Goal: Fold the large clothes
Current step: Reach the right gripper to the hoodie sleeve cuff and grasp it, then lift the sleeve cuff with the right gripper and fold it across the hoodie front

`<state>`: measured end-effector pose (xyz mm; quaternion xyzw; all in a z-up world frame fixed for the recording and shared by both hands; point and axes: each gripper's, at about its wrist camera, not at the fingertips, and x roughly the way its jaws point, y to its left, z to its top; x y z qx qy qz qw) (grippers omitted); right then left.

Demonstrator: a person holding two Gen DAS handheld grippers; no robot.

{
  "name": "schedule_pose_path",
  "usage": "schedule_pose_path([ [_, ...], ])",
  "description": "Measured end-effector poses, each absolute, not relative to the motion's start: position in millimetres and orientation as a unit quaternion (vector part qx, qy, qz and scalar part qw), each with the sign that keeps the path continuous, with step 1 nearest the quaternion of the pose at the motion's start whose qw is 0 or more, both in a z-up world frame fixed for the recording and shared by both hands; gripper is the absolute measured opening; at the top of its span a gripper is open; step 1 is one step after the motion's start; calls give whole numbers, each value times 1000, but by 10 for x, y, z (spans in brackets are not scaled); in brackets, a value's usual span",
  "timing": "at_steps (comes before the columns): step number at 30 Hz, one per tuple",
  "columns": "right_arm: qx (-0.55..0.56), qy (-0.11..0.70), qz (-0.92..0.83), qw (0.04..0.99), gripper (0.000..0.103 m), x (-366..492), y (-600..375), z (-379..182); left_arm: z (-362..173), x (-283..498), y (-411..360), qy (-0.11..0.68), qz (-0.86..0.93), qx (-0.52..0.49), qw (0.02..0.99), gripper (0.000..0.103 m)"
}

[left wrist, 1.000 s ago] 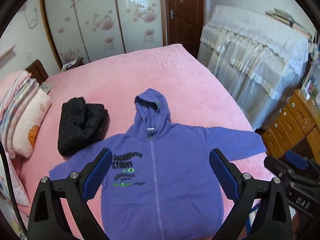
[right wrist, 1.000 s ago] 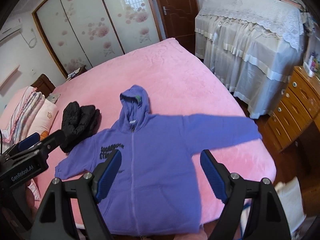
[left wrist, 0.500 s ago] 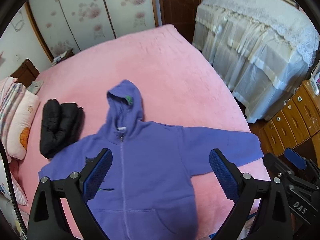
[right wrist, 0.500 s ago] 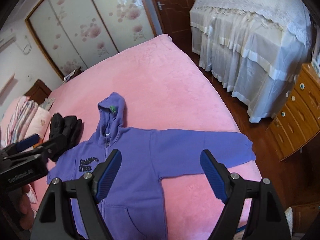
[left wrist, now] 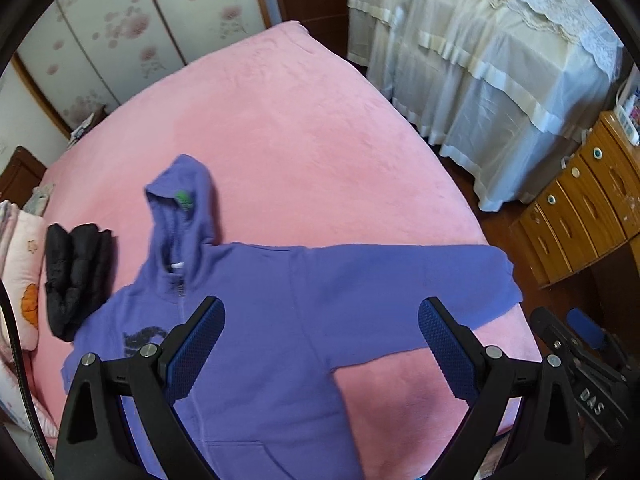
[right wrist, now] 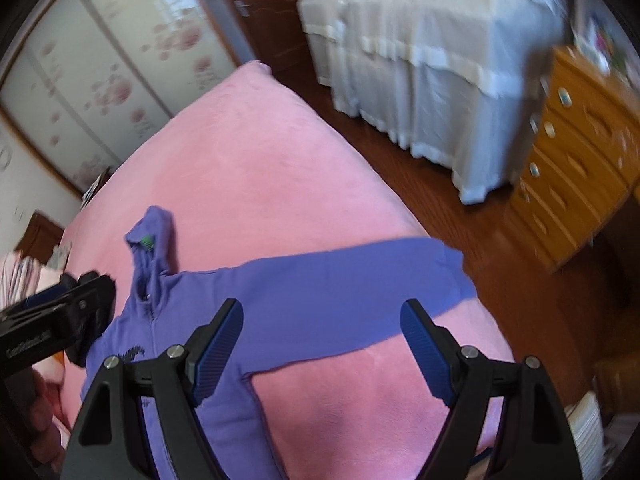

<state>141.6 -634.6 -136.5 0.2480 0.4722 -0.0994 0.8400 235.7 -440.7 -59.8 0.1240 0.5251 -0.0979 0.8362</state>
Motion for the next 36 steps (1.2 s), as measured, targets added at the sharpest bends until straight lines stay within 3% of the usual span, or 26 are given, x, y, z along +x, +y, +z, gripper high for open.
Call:
schedule_pose_path([
  [12, 392, 502, -179, 750, 81, 1309, -7193, -2633, -1225, 2513, -4759, 527, -112, 159, 827, 97],
  [18, 445, 507, -202, 710, 70, 1308, -7361, -3118, -1429, 2592, -4662, 539, -109, 161, 820, 97],
  [25, 489, 502, -199, 685, 65, 1458, -7443, -3467, -1520, 2700, -4535, 550, -92, 148, 817, 97],
  [28, 488, 500, -203, 686, 54, 1553, -7445, -3527, -1504, 2709, -4501, 548, -88, 143, 819, 97],
  [32, 481, 495, -189, 698, 20, 1622, -7415, -3511, -1494, 2699, -4447, 551, -85, 136, 819, 97],
  [36, 434, 480, -188, 739, 13, 1660, -7299, -3214, -1448, 2680, -4346, 552, -77, 127, 821, 97],
])
